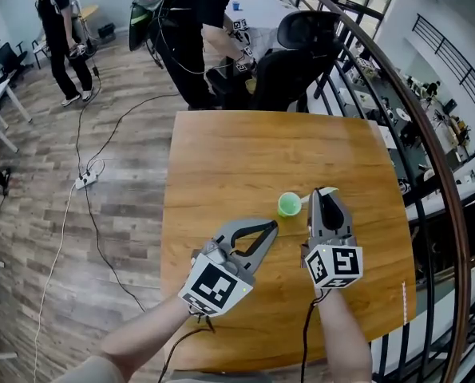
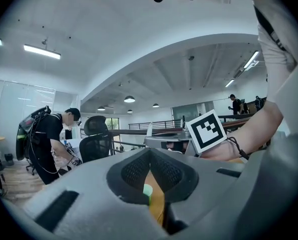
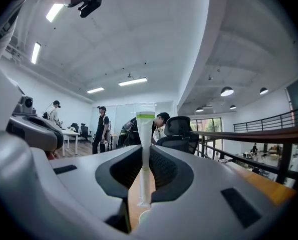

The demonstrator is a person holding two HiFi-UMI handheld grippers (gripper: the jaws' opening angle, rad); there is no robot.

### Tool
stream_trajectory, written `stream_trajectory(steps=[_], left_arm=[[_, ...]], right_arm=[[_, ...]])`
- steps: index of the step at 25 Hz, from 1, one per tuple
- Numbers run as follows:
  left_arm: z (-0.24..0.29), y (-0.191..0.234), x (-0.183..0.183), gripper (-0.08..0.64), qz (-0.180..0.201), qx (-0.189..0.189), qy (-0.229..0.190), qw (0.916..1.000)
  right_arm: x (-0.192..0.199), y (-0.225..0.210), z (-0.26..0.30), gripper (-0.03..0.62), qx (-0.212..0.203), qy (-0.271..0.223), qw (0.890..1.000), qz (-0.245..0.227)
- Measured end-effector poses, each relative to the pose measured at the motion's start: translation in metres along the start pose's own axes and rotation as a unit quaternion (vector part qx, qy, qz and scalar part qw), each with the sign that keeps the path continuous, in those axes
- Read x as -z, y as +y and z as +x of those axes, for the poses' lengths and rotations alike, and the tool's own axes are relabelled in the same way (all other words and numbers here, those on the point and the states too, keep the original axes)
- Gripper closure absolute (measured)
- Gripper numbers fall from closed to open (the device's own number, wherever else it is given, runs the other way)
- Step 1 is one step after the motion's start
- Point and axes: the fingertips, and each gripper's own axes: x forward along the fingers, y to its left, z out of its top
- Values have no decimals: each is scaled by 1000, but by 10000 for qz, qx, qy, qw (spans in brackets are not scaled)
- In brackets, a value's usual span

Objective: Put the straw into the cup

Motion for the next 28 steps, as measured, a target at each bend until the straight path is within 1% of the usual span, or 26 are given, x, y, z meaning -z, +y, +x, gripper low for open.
stream_trajectory(steps=[9, 13, 16, 18, 21, 24, 28], left_arm=[[24, 0, 64, 546, -248, 150, 354, 9990], [28, 0, 99, 546, -431, 117, 675, 9967], [33, -8, 111, 546, -510, 282, 761, 9954], [34, -12, 119, 546, -585, 336, 825, 9943], [31, -13, 129, 546, -704, 335, 941, 9925], [33, -10, 130, 546, -698, 338, 940, 9925], [29, -11, 135, 546, -763, 354, 1058, 9908]], right_arm=[[76, -8, 33, 543, 52, 549, 9984, -140], [111, -11, 44, 543, 85, 865, 9961, -150], [135, -14, 47, 543, 166, 1069, 9941, -22], [147, -16, 47, 543, 211, 1121, 9934, 89], [156, -15, 50, 543, 230, 1141, 9930, 211], [161, -15, 55, 543, 229, 1160, 9927, 214], [176, -19, 54, 543, 327, 1384, 9891, 392]])
